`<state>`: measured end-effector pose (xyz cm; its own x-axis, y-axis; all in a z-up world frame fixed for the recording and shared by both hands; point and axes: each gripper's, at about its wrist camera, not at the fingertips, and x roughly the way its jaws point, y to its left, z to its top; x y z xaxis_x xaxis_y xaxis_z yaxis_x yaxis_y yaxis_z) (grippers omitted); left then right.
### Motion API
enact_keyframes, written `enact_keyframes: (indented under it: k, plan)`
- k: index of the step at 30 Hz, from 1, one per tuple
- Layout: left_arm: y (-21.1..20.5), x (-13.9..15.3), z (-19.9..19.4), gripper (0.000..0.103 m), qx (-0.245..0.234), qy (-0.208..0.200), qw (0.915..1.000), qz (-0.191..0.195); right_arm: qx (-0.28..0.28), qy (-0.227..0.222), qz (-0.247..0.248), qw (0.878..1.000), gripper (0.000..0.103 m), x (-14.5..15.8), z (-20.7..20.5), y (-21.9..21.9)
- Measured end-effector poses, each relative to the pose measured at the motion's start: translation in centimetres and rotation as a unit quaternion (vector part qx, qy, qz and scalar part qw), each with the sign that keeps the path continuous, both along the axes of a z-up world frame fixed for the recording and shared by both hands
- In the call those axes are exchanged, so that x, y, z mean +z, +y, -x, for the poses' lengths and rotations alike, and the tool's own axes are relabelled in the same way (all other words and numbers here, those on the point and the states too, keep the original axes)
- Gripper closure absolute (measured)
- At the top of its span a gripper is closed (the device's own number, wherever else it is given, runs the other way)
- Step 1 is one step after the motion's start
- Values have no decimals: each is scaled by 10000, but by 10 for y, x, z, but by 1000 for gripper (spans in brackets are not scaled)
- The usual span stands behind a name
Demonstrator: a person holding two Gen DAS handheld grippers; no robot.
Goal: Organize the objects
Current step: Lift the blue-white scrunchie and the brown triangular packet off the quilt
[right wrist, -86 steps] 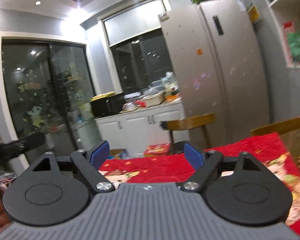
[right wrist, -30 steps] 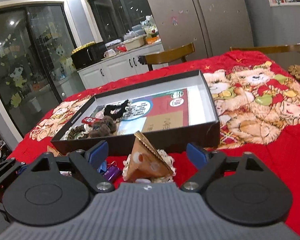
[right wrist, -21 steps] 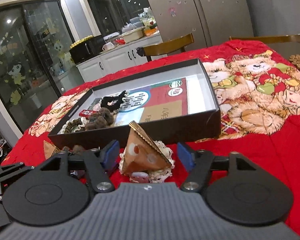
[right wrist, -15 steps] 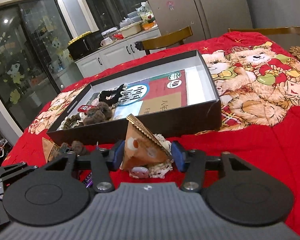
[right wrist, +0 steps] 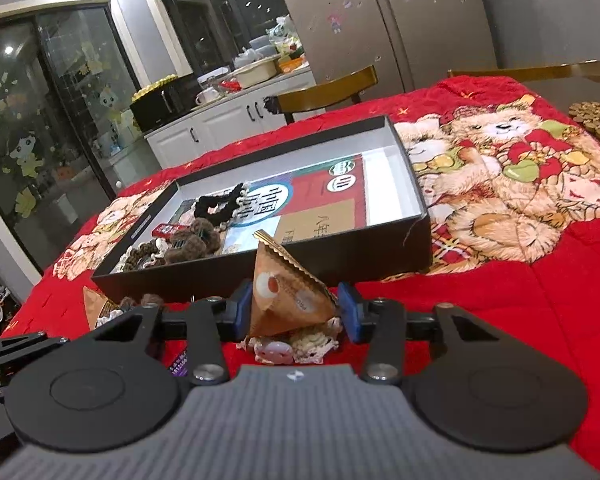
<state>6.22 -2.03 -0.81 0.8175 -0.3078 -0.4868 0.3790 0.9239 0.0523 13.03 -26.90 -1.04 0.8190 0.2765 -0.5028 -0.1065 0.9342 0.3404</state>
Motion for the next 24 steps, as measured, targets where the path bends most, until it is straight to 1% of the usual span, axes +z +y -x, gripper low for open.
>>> enact_keyframes:
  k: [3,12,17,19,21,24]
  plan:
    - [3,2,0,88,55,-31,9999,78,-51,-45,35,10000,55,2,2,0]
    - [14,17,8,88,101,-284,9987,411,-62,-239,-185,9995,55,9,8,-3]
    - [18,25,13,88,79,-424,9973,597,-41,-520,-121,9986,55,19,16,-3]
    - [22,29,16,88,130,-539,9960,703,-7,-588,-174,9981,55,23,18,-4]
    - [27,33,19,88,195,-761,9935,830,17,-647,-197,9977,55,26,20,-3]
    - [34,40,17,88,313,-851,9911,973,2,-711,-167,9973,55,29,23,1]
